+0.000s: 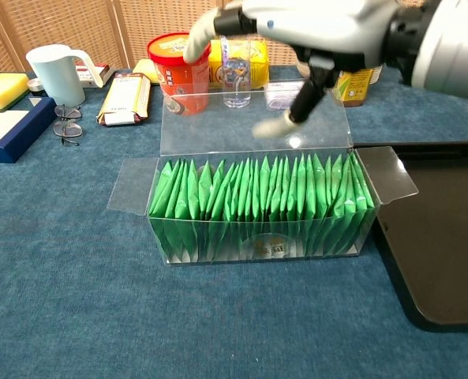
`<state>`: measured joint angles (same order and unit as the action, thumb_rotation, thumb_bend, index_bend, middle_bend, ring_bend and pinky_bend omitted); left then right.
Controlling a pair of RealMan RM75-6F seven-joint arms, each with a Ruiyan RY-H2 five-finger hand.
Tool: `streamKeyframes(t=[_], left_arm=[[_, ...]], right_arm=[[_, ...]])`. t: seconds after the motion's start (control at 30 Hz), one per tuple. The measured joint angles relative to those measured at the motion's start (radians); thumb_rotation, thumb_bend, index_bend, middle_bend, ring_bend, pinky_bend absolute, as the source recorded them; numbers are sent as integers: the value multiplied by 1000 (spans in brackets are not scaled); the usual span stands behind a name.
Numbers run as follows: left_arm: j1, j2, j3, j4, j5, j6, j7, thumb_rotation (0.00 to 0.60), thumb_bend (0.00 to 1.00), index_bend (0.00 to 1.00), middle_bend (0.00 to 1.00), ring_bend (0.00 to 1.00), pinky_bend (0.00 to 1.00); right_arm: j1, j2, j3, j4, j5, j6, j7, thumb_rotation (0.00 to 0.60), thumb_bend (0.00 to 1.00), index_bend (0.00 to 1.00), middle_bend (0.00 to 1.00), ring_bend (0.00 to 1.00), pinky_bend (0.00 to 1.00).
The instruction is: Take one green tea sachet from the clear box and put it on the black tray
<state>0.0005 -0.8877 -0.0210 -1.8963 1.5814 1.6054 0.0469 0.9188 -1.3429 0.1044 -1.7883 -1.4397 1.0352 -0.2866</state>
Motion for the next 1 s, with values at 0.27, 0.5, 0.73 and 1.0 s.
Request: streamKeyframes(t=[0.27, 0.5, 0.73, 1.0], left_arm=[[-1, 4, 0, -5, -4, -5, 9, 600, 300, 188, 184, 146, 248], [-6, 3, -1, -12, -8, -16, 20, 600, 300, 187, 184, 146, 247], [-10, 1, -2, -16, -9, -22, 28, 600, 300, 187, 184, 146, 247], [-11, -1, -1, -14, -11, -27, 27, 600, 300, 188, 184, 146, 247]], right_arm=[[12, 0, -25, 98, -134, -27, 45, 600, 94, 244, 93, 0, 74], [45, -1, -57, 152, -232, -81, 43, 600, 94, 267, 108, 0, 74], [65, -16, -74, 197, -277, -114, 22, 600, 94, 272, 109, 0, 74], [68, -18, -72, 210, -280, -126, 10, 600, 94, 274, 109, 0, 74]])
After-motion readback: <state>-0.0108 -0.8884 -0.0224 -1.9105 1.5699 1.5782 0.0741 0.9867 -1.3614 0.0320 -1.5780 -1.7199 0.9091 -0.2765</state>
